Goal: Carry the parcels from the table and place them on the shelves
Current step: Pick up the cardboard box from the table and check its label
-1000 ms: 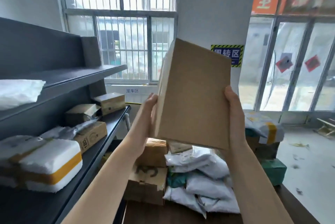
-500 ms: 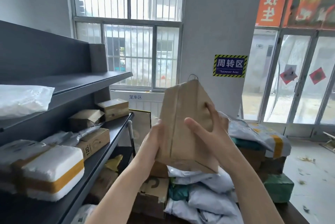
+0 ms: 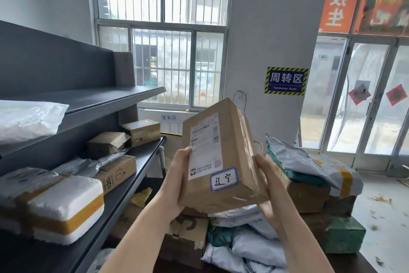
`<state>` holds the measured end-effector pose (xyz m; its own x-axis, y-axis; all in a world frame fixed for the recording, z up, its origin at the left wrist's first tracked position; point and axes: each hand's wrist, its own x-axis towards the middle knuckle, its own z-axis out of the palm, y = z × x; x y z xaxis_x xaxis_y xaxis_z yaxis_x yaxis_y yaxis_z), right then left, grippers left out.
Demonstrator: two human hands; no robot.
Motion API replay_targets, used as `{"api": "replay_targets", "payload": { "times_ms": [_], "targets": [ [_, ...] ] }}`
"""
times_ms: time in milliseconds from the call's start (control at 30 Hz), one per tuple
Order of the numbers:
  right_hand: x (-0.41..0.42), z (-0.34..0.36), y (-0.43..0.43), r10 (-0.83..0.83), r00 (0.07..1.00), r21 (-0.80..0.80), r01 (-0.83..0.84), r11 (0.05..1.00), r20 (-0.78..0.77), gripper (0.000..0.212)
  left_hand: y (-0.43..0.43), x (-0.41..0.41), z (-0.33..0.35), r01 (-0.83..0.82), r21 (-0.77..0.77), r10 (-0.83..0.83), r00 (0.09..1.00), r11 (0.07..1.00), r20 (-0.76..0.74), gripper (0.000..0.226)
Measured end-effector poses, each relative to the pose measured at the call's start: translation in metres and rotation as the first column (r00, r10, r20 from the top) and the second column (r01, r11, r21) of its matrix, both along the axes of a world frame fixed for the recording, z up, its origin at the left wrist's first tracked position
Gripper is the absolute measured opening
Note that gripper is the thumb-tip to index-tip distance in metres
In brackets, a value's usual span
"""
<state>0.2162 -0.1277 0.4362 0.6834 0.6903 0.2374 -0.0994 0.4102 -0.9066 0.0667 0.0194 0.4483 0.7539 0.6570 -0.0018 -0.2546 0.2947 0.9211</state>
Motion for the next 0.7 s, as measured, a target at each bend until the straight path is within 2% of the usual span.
{"api": "replay_targets", "payload": {
  "times_ms": [67,133,167,200,267,333,400,467,500,600,700],
  "targets": [
    [0.002,0.006,0.003,-0.200,0.956,-0.041,0.213,0.976,0.215,0.032,-0.002,0.001,0.011,-0.057,0.050,0.059,0.998,0.997,-0.032,0.043],
    [0.001,0.015,0.007,-0.284,0.895,0.020,0.296,0.955,0.344,0.020,-0.007,0.006,0.018,-0.079,0.128,0.090,0.993,0.989,-0.079,0.043],
    [-0.001,0.019,0.008,-0.258,0.894,0.038,0.263,0.964,0.366,0.017,-0.009,0.010,0.021,-0.090,0.163,0.103,0.992,0.982,-0.073,0.042],
    [-0.003,0.024,0.010,-0.196,0.910,0.037,0.197,0.980,0.365,0.022,-0.012,0.013,0.025,-0.102,0.197,0.113,0.993,0.975,-0.046,0.041],
    [-0.003,0.033,0.010,-0.052,0.941,0.041,0.040,0.998,0.334,0.057,-0.017,0.013,0.036,-0.148,0.266,0.140,0.989,0.952,0.048,0.039],
    [-0.002,0.042,0.010,0.014,0.950,0.064,-0.036,0.997,0.311,0.073,-0.018,0.012,0.044,-0.165,0.332,0.112,0.979,0.929,0.173,0.038],
    [-0.001,0.050,0.009,0.069,0.959,0.109,-0.103,0.989,0.276,0.067,-0.021,0.008,0.050,-0.119,0.418,0.015,0.970,0.901,0.243,0.038],
    [-0.001,0.055,0.008,0.101,0.961,0.137,-0.140,0.981,0.257,0.064,-0.022,0.007,0.053,-0.104,0.440,-0.034,0.955,0.892,0.293,0.043],
    [-0.002,0.057,0.008,0.098,0.961,0.142,-0.138,0.980,0.259,0.064,-0.022,0.008,0.055,-0.128,0.431,-0.021,0.946,0.893,0.324,0.043],
    [-0.009,0.060,0.007,0.056,0.952,0.178,-0.113,0.977,0.300,0.064,-0.026,0.005,0.064,-0.190,0.402,0.024,0.923,0.896,0.383,0.067],
    [-0.014,0.062,0.007,-0.001,0.943,0.240,-0.084,0.967,0.334,0.061,-0.025,0.002,0.067,-0.246,0.414,0.049,0.900,0.876,0.432,0.067]
  ]
}}
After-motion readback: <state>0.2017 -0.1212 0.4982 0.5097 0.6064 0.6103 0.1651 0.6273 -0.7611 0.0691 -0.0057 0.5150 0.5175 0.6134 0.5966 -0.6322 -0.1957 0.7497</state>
